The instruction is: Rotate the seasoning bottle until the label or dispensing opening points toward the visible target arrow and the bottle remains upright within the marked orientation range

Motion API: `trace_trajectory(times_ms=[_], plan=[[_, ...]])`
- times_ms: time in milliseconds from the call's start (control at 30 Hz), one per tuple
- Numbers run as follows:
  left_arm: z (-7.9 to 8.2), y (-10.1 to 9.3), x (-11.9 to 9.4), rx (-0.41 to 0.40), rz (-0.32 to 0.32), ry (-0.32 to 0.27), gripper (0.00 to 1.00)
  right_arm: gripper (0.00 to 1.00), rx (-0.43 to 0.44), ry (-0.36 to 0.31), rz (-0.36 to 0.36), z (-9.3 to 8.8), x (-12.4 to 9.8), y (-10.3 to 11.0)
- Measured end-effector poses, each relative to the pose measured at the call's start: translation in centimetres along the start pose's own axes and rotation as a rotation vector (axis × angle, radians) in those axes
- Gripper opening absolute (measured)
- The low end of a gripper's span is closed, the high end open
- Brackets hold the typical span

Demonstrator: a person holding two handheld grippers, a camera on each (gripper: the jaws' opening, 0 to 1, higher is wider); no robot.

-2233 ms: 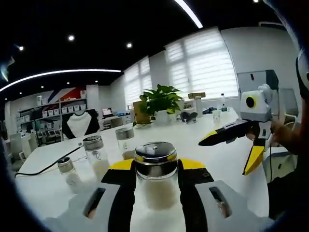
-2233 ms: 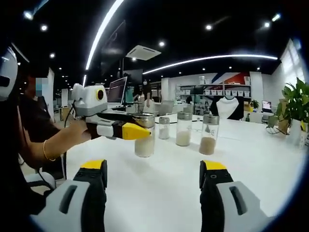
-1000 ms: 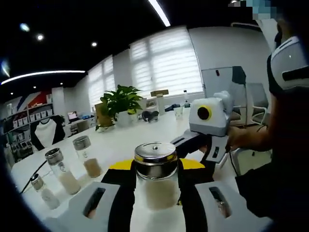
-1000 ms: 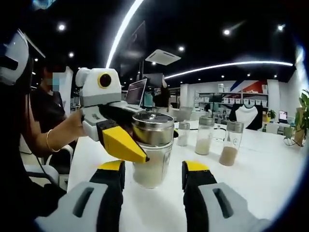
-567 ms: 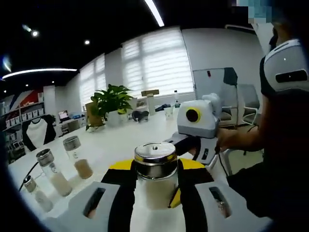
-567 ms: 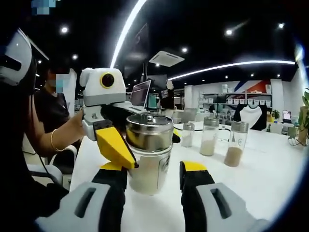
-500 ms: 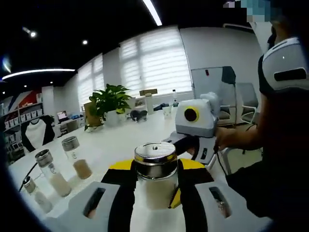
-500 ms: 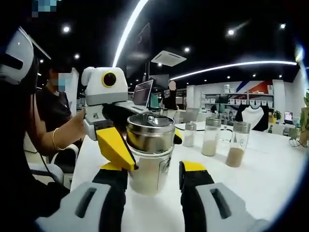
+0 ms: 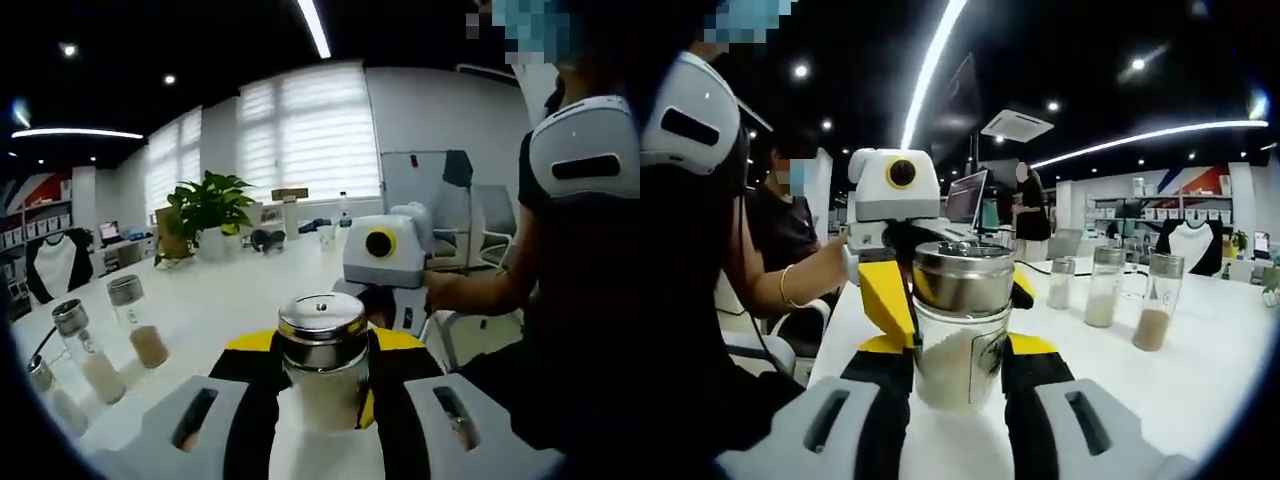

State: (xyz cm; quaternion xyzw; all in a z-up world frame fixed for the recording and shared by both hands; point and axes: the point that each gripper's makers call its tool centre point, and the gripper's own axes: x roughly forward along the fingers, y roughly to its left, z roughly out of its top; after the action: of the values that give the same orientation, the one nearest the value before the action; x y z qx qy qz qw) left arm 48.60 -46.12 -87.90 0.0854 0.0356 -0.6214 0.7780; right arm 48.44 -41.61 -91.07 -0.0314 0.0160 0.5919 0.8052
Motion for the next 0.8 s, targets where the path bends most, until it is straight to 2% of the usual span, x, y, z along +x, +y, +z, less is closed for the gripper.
trace_trajectory(times_ms=[133,367,500,600,667,800], plan=[[0.0,0.6,0.2,0.028,0.039,0.012,0.36,0.31,0.014,-0.022,-0.08,0.1,0.1,-1.0],[0.3,2.9,0.6,-0.011,0.194,-0.011,0.35,0.31,0.056,-0.048,-0.267,0.3,0.1,-3.8],[-0.4,4.3,1.1,-0.058,0.284,-0.024,0.35,0.31,0.084,-0.05,-0.366,-0.2,0.3,-5.6],[-1.0,5.1,1.5,-0.053,0.339,-0.013,0.35,0.31,0.109,-0.059,-0.417,-0.9,0.5,-6.5],[-1.4,5.9,1.5,-0.075,0.409,-0.025,0.34,0.31,0.094,-0.047,-0.475,-1.4,0.3,-7.3],[-2.0,6.4,1.6,-0.093,0.485,-0.036,0.34,0.31,0.075,-0.026,-0.551,-1.9,0.4,-7.9]])
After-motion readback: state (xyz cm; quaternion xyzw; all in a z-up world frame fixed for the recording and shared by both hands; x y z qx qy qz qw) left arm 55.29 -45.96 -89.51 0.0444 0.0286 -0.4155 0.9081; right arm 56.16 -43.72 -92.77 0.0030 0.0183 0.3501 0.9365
